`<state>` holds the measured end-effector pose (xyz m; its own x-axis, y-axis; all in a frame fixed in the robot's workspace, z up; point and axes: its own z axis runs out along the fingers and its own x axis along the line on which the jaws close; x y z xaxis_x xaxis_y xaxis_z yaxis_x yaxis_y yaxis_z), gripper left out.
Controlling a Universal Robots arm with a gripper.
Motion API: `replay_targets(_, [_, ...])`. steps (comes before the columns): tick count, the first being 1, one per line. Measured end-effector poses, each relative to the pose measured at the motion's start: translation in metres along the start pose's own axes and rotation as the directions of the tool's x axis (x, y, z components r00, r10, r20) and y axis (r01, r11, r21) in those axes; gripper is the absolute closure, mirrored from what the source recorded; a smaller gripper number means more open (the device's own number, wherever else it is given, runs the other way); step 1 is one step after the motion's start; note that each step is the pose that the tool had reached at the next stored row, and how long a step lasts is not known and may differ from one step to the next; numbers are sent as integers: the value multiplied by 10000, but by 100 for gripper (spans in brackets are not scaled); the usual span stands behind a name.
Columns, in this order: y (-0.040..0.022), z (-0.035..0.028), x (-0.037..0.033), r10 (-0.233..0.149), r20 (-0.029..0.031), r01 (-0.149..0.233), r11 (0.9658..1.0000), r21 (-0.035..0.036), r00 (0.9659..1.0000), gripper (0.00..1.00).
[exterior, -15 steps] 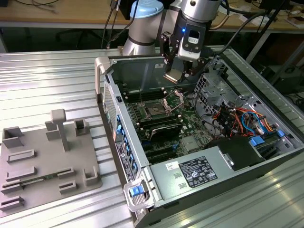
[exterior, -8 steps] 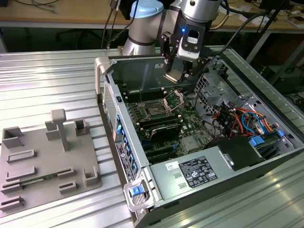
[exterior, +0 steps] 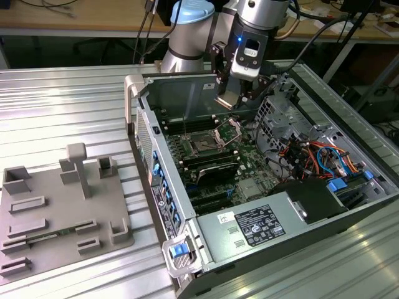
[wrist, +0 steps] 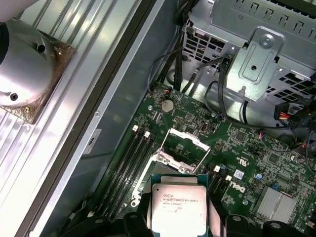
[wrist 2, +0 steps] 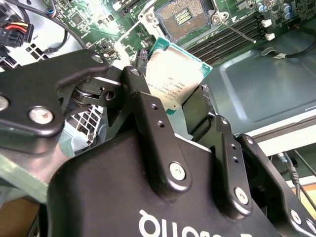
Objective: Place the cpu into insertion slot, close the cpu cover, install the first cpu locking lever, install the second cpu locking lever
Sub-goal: 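Place the cpu into insertion slot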
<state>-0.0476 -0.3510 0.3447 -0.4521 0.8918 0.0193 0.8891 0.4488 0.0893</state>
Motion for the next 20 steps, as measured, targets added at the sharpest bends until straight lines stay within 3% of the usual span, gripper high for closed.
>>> replay_targets(13, [-1, 12, 0, 476, 43, -476, 9989, -9, 9989, 45])
replay_targets(20, [-6, 59, -1, 578, 52, -578, 9983, -13, 9983, 45])
